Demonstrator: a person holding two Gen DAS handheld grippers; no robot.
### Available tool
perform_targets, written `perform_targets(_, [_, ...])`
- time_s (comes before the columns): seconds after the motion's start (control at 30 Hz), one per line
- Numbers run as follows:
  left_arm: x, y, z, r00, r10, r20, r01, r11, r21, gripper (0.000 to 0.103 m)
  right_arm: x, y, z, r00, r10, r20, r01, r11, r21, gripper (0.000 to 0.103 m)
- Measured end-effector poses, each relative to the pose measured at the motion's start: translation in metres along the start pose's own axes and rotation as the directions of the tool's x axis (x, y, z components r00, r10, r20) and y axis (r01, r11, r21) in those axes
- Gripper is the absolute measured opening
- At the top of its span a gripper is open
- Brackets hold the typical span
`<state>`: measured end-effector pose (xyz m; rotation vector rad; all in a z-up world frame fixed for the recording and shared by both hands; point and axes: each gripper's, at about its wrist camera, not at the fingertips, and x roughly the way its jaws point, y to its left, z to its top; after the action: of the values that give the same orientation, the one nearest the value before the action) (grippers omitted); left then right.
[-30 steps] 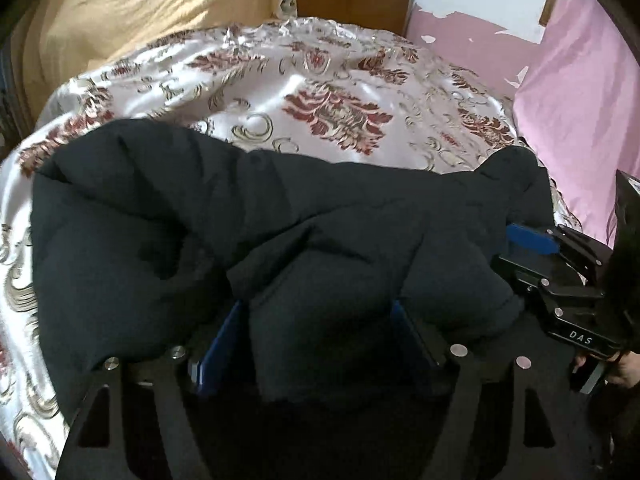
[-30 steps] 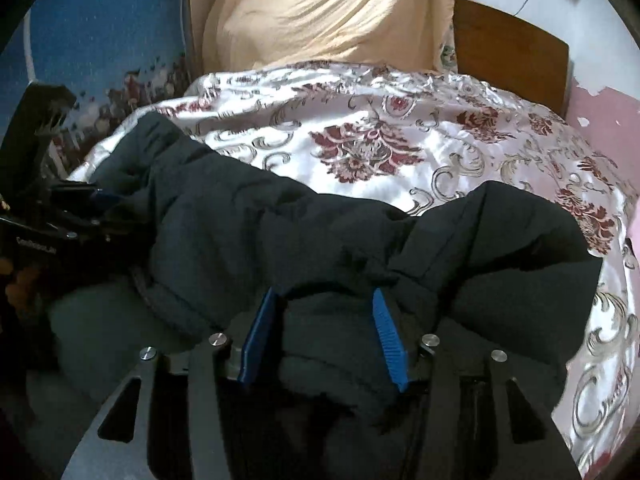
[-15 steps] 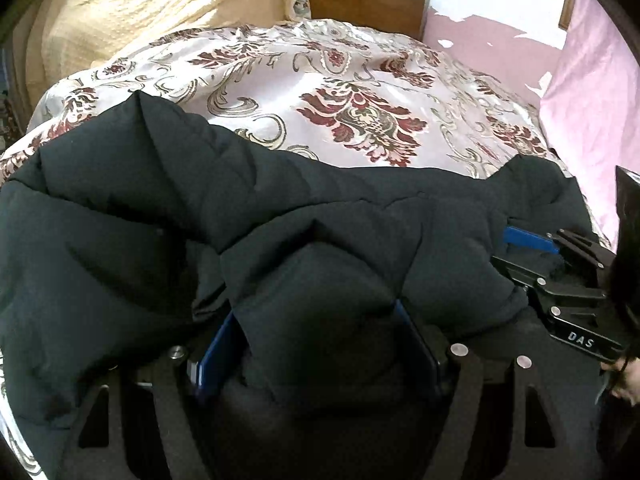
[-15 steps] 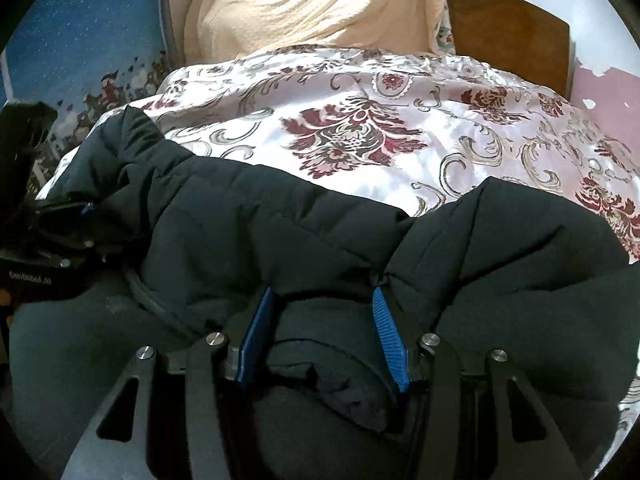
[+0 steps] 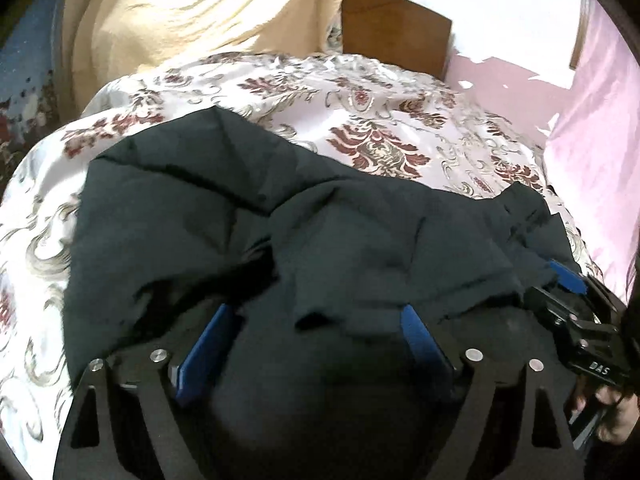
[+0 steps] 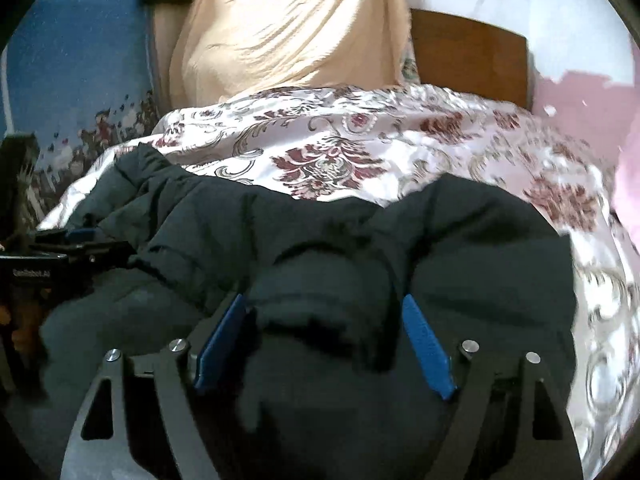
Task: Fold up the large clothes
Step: 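Lower the folded hem onto the jacket and open both grippers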
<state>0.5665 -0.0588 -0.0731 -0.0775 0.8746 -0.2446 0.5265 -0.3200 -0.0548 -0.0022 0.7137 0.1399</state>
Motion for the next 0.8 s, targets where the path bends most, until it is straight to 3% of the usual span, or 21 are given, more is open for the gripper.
perform_targets(0.17, [-0.024, -0.004, -0.003, 0.999, 0.021, -0.039, -0.021, 1.0, 0.0, 0.089, -0.031, -0.003, -0.008, 1.0, -0.003, 0.001, 0.003, 1.0, 0.006, 0.077])
perform_targets(0.3, [-0.053, -0.006, -0.011, 0.999, 0.017, -0.033, -0.018, 1.0, -0.02, 0.095, -0.06, 0.004, -0.009, 1.0, 0.005, 0.017, -0.005, 1.0, -0.007, 0.091])
perform_targets(0.43, [-0.086, -0.011, -0.02, 1.0, 0.013, 0.017, -0.012, 1.0, -0.028, 0.103, -0.094, 0.008, -0.009, 0.999, 0.016, 0.048, -0.016, 1.0, 0.009, 0.093])
perform_targets(0.8, [-0.19, -0.034, -0.057, 0.988, 0.02, 0.151, -0.015, 0.999, -0.037, 0.103, -0.193, 0.023, -0.022, 0.991, 0.006, 0.131, -0.017, 0.996, 0.083, 0.099])
